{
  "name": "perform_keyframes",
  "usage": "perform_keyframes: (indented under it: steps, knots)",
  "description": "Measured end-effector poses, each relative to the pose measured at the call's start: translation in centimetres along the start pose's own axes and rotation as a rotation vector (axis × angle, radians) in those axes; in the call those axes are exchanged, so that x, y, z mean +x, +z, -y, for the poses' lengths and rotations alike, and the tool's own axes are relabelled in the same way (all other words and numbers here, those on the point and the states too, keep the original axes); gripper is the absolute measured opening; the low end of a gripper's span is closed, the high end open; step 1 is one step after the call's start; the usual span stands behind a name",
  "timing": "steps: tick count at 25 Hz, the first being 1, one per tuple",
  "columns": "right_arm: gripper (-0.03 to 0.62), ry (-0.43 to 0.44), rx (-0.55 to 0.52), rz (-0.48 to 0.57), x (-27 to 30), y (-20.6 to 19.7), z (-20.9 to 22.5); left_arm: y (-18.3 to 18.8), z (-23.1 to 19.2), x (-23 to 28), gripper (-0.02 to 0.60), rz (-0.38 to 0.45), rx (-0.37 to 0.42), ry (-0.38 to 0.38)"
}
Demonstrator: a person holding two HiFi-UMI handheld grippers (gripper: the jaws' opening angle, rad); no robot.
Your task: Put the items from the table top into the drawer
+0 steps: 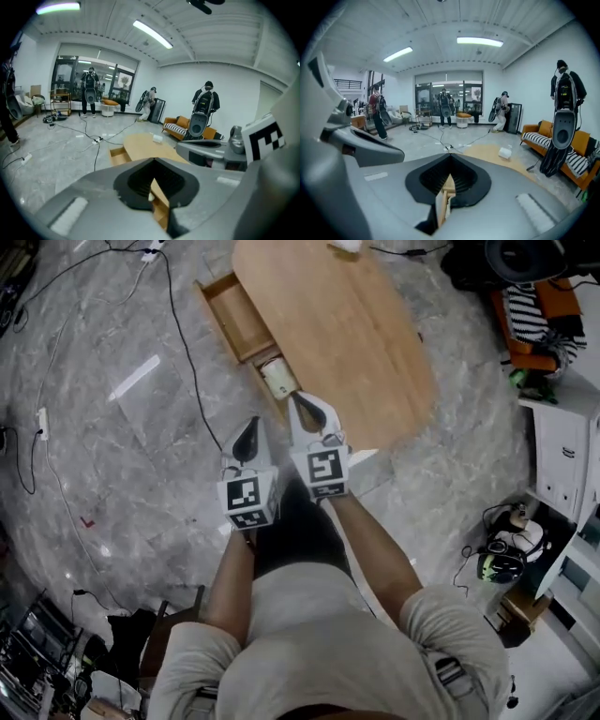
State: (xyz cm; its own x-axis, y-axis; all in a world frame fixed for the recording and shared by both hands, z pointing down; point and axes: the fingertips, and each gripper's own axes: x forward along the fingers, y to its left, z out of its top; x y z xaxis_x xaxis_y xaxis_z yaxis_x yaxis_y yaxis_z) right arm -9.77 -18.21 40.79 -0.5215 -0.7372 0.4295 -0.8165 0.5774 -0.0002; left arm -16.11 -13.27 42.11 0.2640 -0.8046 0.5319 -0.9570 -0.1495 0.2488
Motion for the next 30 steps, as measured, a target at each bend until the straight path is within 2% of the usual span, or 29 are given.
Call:
perform_keyframes:
  steps: [4, 7, 9, 12, 16, 25, 30]
  knots:
    - [0.006, -0.044, -0.001, 0.159, -5.4, 7.6, 1.1, 5.3, 3.0, -3.2, 0.020, 0.111, 0.065, -0.021]
    - [0.006, -0.057, -0.008, 0.192, -10.2, 11.2, 1.4, 8.8, 5.8, -5.6, 0.020, 0.190, 0.129, -0.037]
    - [0.006, -0.059, -0.021, 0.215, -12.9, 12.5, 1.5, 10.5, 7.3, -7.3, 0.020, 0.241, 0.130, -0.024]
    - [0.005, -0.061, -0.027, 0.249, -16.0, 13.7, 1.3, 12.1, 9.2, -9.0, 0.020, 0.297, 0.083, -0.026]
    - [0.006, -0.058, -0.035, 0.295, -18.6, 14.9, 1.7, 13.9, 12.6, -10.3, 0.020, 0.348, 0.140, -0.082]
    - [0.005, -0.124, -0.059, 0.352, -22.1, 15.5, 5.0, 13.8, 17.2, -10.9, 0.020, 0.353, 0.210, -0.139]
    - [0.006, -0.142, -0.056, 0.340, -23.2, 15.1, 5.6, 13.8, 18.9, -11.0, 0.020, 0.358, 0.233, -0.167]
